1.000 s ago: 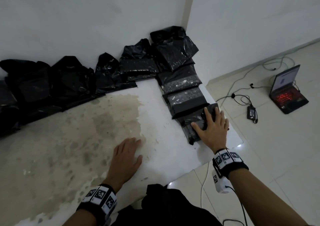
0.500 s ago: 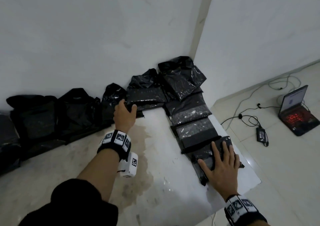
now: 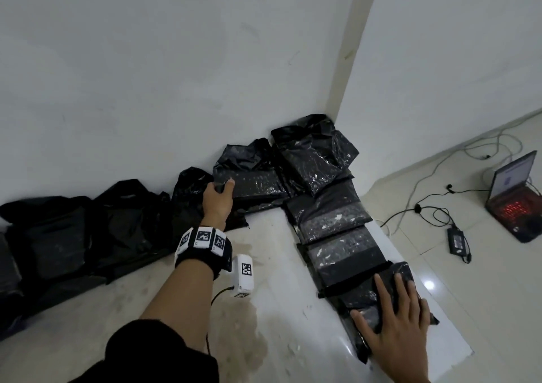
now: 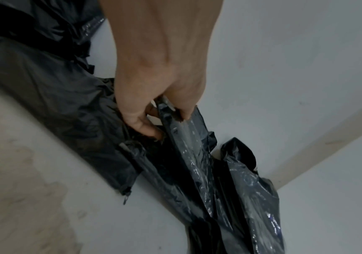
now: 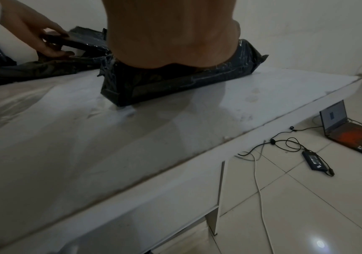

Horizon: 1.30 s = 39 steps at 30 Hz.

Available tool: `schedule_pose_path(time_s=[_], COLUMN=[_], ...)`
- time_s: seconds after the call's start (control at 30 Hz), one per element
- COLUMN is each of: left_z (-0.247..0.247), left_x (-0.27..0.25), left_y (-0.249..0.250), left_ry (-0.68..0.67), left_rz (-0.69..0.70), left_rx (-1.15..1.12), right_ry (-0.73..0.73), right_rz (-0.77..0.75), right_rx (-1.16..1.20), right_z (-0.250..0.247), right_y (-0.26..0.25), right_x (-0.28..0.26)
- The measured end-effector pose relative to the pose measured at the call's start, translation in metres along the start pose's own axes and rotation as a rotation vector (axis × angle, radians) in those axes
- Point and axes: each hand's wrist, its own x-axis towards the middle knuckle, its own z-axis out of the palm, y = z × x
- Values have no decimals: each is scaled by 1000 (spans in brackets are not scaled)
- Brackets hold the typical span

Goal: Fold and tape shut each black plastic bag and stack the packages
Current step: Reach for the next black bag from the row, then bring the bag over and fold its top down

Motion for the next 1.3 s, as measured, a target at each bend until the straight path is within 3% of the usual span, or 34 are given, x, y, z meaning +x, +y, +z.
schedule_pose_path(time_s=[0.13,0.43,0.7,0.77,0.83,0.93,1.03,1.13,1.3], left_z=[-30,-129,-175,-180,-183,-183,-182,-184,-183], left_x=[-36,-208,-306,-311,-311,-309,-308,-310,-309], left_y=[-10,-113,-209,-217,-217,-214,-214,-214,-219], left_ry=[-25,-75,-59,-92,-107,-106,-105,-125,-115], left_rz=[17,-5,-229,-237,-202,-163,-151,-142,-144], left_rx=[-214,-32,-68,-43,14,56,62,48,20], right_ry=[-27,-66,-37,27,23,-272,-505,-610,-598], right_rz=[13,30,3,-118,-331,-640,-908,-959,-973], right_rx=[-12,40,134,171,273,375,251,89,198], right_z=[-3,-7,-18,-23,-25,-20,2,9,4], right_y=[-1,0,-5,-19,-48,-115,-168,-191,-186], right_x=[0,-3,1,3,3,-13,-31,-25,-2])
